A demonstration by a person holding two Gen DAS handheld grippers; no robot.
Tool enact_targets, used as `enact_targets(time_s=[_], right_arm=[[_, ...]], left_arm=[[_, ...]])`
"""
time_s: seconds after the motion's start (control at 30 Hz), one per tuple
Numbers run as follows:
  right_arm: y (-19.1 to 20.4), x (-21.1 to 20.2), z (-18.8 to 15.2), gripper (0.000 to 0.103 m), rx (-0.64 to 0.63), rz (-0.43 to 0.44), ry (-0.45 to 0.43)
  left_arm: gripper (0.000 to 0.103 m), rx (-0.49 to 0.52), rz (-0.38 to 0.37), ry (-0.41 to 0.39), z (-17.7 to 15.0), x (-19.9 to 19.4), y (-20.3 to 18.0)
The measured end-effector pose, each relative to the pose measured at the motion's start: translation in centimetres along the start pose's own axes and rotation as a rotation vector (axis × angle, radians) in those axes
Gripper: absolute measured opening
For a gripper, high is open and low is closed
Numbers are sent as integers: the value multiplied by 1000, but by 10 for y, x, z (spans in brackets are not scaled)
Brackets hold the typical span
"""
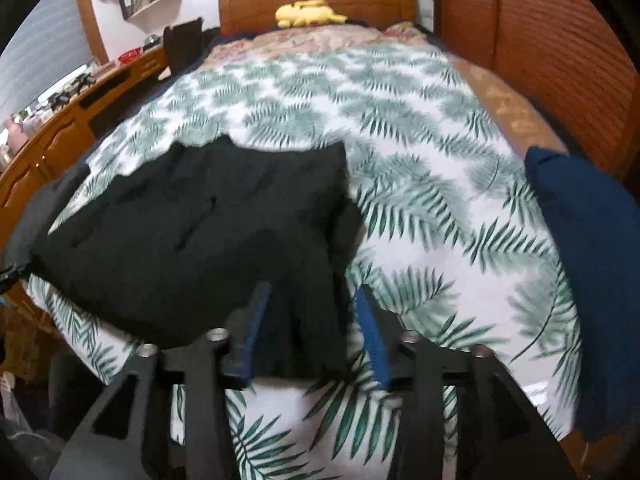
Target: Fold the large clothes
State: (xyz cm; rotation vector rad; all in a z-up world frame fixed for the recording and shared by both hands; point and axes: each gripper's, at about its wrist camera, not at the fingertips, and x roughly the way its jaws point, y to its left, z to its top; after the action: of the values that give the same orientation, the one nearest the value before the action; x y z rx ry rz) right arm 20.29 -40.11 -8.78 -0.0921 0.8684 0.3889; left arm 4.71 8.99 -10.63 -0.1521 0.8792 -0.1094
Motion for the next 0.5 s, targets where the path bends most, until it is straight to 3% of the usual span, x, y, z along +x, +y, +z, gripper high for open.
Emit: enact_targets(time_s=[0.2, 0.5], right_arm=[[9, 21, 44, 50, -69, 2, -19], [2, 131, 110, 50, -37, 22, 166]], left_arm=[[1, 2, 18, 5, 0, 3, -1], [1, -16, 31, 8, -2, 5, -1]])
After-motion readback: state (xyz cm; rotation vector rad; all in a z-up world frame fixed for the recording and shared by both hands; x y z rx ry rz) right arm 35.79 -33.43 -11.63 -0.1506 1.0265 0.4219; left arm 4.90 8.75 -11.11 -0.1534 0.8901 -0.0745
